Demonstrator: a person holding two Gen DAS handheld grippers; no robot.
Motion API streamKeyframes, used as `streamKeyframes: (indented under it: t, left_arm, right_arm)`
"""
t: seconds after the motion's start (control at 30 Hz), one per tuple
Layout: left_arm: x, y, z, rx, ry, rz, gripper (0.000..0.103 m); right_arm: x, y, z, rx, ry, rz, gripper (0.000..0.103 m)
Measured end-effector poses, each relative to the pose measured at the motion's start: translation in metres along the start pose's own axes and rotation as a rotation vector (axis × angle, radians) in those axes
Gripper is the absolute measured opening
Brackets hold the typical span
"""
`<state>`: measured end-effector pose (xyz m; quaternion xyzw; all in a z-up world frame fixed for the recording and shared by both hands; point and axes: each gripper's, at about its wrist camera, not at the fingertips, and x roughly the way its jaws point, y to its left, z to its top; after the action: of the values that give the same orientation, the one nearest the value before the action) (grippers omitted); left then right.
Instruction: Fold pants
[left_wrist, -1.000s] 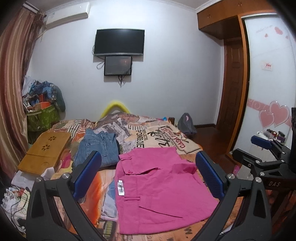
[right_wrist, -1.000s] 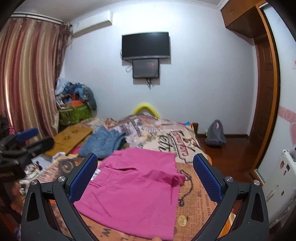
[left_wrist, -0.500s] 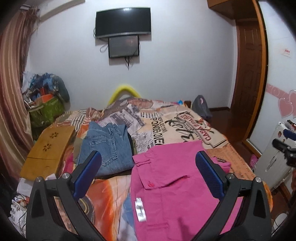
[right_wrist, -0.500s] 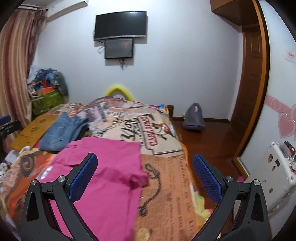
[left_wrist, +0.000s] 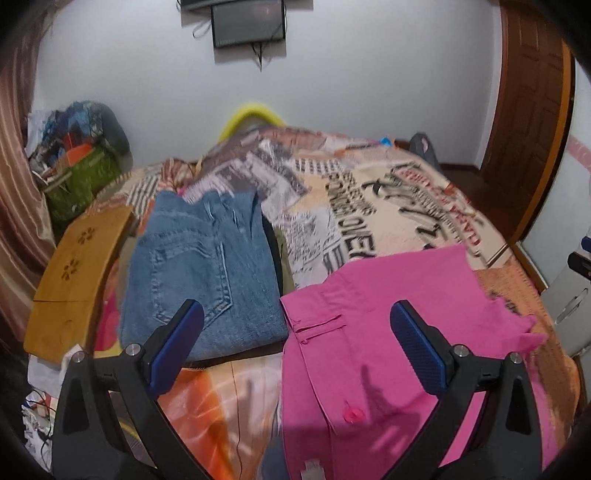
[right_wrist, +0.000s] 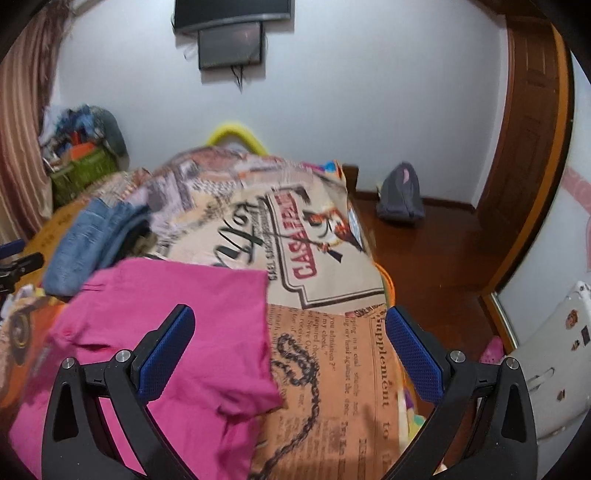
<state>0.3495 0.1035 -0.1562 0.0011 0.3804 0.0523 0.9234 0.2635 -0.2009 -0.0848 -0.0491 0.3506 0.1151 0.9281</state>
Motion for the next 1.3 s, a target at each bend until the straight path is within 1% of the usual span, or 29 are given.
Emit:
streamKeyframes:
  t: [0.1, 0.17, 0.23, 0.3, 0.33, 0.4, 0.43, 0.5, 0.63, 0.73, 0.77, 0.83, 0.9, 0.93, 0.97, 1.03, 1.07, 1.1, 1.13, 1.17, 1.2, 1.23, 1.27, 1.3]
  left_arm:
    - [0.027, 0.000, -0.001, 0.020, 0.038, 0.017, 0.092]
    - [0.046, -0.001, -0.002, 0.030, 0.062, 0.027, 0.092]
    - [0.058, -0.001, -0.003, 0.037, 0.084, 0.013, 0.090]
    - [0.072, -0.001, -0.003, 0.042, 0.109, 0.000, 0.083]
    - [0.078, -0.001, -0.004, 0.046, 0.119, -0.007, 0.081]
    - [0.085, -0.001, -0.006, 0.056, 0.129, 0.008, 0.080]
    - [0.087, 0.000, -0.007, 0.061, 0.132, 0.011, 0.080]
    - [0.093, 0.001, -0.010, 0.072, 0.143, 0.009, 0.076]
    - [0.101, 0.001, -0.015, 0.077, 0.166, -0.026, 0.072]
    - [0.104, 0.001, -0.015, 0.086, 0.161, -0.048, 0.072]
    - [0.105, 0.002, -0.014, 0.088, 0.163, -0.053, 0.072]
    - [0.106, 0.001, -0.012, 0.088, 0.168, -0.065, 0.069]
    - [0.109, -0.001, -0.009, 0.096, 0.178, -0.085, 0.060]
    - [0.112, -0.002, -0.007, 0.095, 0.193, -0.111, 0.057]
    - [0.117, -0.003, -0.006, 0.088, 0.214, -0.136, 0.053]
    - [0.127, -0.002, -0.004, 0.072, 0.247, -0.157, 0.052]
    - [0.132, 0.001, -0.003, 0.050, 0.264, -0.174, 0.051]
    - [0.137, 0.005, -0.003, 0.024, 0.280, -0.184, 0.046]
    - [0.140, 0.009, -0.003, -0.005, 0.294, -0.195, 0.042]
    - [0.142, 0.011, -0.004, -0.024, 0.302, -0.201, 0.030]
    - [0.145, 0.014, -0.005, -0.033, 0.311, -0.171, 0.007]
    - [0.149, 0.014, -0.007, -0.030, 0.327, -0.140, 0.002]
    - [0.152, 0.016, -0.010, -0.035, 0.340, -0.149, 0.002]
    - [0.153, 0.016, -0.011, -0.037, 0.340, -0.157, 0.002]
  right_arm:
    - [0.031, -0.004, 0.001, 0.001, 0.052, 0.011, 0.103]
    - [0.048, -0.004, 0.000, -0.008, 0.081, 0.019, 0.102]
    - [0.063, -0.001, 0.001, -0.022, 0.101, 0.026, 0.102]
    - [0.078, 0.004, 0.000, -0.040, 0.119, 0.039, 0.101]
    - [0.086, 0.007, 0.001, -0.046, 0.126, 0.049, 0.101]
    - [0.102, 0.012, 0.001, -0.065, 0.143, 0.075, 0.097]
    - [0.109, 0.014, 0.001, -0.077, 0.153, 0.084, 0.094]
    - [0.124, 0.018, 0.003, -0.093, 0.173, 0.095, 0.090]
    - [0.147, 0.019, 0.007, -0.091, 0.205, 0.131, 0.087]
    - [0.161, 0.022, 0.010, -0.107, 0.229, 0.143, 0.083]
    - [0.165, 0.023, 0.011, -0.121, 0.235, 0.153, 0.081]
    - [0.174, 0.023, 0.012, -0.126, 0.249, 0.166, 0.080]
    - [0.183, 0.023, 0.012, -0.119, 0.277, 0.186, 0.072]
    - [0.187, 0.023, 0.012, -0.113, 0.288, 0.198, 0.065]
    - [0.192, 0.023, 0.012, -0.106, 0.305, 0.214, 0.060]
    - [0.200, 0.024, 0.011, -0.090, 0.331, 0.243, 0.053]
    - [0.203, 0.026, 0.009, -0.085, 0.334, 0.247, 0.053]
    - [0.203, 0.027, 0.008, -0.088, 0.322, 0.242, 0.052]
    - [0.202, 0.029, 0.008, -0.092, 0.314, 0.243, 0.047]
    - [0.201, 0.029, 0.007, -0.093, 0.308, 0.252, 0.040]
    - [0.200, 0.029, 0.007, -0.088, 0.304, 0.261, 0.035]
    - [0.200, 0.029, 0.007, -0.087, 0.302, 0.263, 0.027]
    - [0.200, 0.030, 0.008, -0.088, 0.300, 0.262, 0.018]
    - [0.199, 0.030, 0.008, -0.090, 0.297, 0.259, 0.014]
